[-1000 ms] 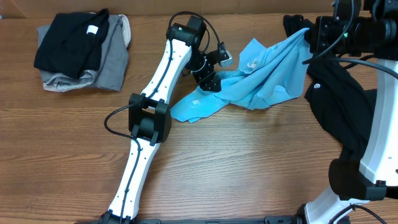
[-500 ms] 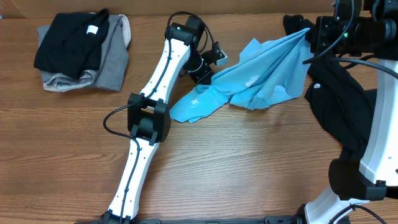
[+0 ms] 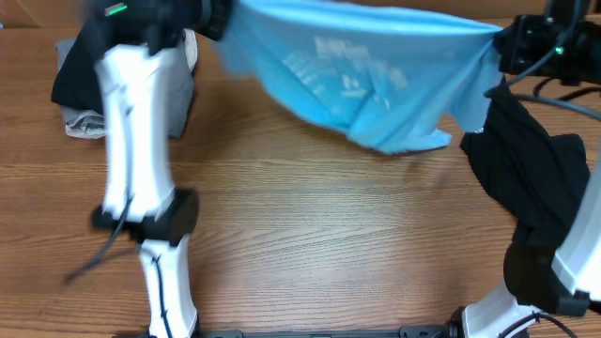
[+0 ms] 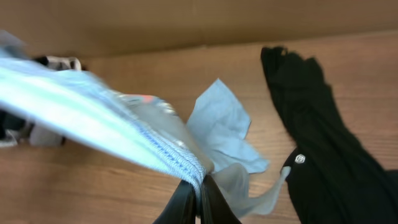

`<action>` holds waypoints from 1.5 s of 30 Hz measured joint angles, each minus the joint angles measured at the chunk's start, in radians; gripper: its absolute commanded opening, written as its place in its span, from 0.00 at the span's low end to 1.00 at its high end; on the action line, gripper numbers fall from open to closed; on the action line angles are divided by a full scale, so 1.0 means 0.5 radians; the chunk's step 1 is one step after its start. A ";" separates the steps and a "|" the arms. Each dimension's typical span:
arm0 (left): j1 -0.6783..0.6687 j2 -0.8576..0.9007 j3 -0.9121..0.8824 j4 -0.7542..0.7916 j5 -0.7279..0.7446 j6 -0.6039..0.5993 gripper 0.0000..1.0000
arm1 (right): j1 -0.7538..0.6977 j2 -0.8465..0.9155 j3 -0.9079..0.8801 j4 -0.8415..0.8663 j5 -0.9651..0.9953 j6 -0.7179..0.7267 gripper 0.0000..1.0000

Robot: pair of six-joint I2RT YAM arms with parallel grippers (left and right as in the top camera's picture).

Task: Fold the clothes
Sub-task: 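Lift the shirt with both grippers and lay it flat on the table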

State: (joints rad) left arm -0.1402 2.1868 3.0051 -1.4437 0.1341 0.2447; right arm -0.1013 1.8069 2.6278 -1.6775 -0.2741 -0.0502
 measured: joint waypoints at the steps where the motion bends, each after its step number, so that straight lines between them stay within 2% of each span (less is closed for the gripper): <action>1: -0.007 -0.109 0.011 0.013 -0.011 -0.009 0.04 | -0.012 -0.032 0.023 -0.005 0.001 0.007 0.04; 7: -0.053 -0.562 0.031 0.124 -0.072 -0.023 0.04 | -0.124 -0.317 0.155 -0.034 -0.001 0.040 0.04; 17: -0.061 -0.926 0.024 0.166 -0.443 -0.075 0.04 | -0.308 -0.915 0.264 0.097 0.061 0.063 0.04; 23: -0.061 -1.078 0.024 0.168 -0.595 -0.082 0.04 | -0.309 -1.067 0.306 0.122 0.076 0.065 0.04; 29: -0.061 -1.083 -0.009 0.180 -0.665 -0.083 0.04 | -0.308 -0.970 0.292 0.074 0.069 0.063 0.04; 34: -0.072 -0.955 -0.121 0.180 -0.681 -0.090 0.04 | -0.308 -0.777 0.291 -0.011 0.052 0.048 0.04; 45: -0.088 -0.291 -0.327 0.204 -0.681 -0.127 0.04 | -0.301 -0.039 0.111 -0.029 -0.044 0.002 0.04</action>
State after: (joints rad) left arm -0.1841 2.0411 2.8418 -1.3415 -0.2066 0.1810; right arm -0.2516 1.7874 2.6835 -1.6920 -0.2962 -0.0494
